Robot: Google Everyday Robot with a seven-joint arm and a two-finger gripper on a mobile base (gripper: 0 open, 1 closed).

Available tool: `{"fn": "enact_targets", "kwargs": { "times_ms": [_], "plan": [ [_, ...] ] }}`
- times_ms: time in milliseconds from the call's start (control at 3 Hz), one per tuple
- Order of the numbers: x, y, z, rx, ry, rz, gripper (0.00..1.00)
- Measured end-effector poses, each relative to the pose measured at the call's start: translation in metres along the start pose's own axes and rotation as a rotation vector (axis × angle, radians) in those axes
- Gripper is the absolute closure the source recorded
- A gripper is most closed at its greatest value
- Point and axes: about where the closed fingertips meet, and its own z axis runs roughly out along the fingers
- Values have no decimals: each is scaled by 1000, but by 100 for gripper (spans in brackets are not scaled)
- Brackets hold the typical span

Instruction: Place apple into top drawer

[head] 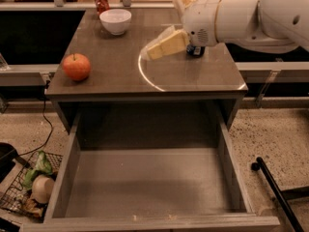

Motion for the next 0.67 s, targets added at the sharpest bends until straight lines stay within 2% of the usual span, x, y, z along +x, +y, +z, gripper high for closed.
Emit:
{"fn": "enact_targets", "kwargs": {
  "times_ms": [333, 667],
  "plan": [
    [23, 14, 49, -61, 42, 5, 0],
    [37, 22, 80, -101, 66, 24, 0]
  ]
}}
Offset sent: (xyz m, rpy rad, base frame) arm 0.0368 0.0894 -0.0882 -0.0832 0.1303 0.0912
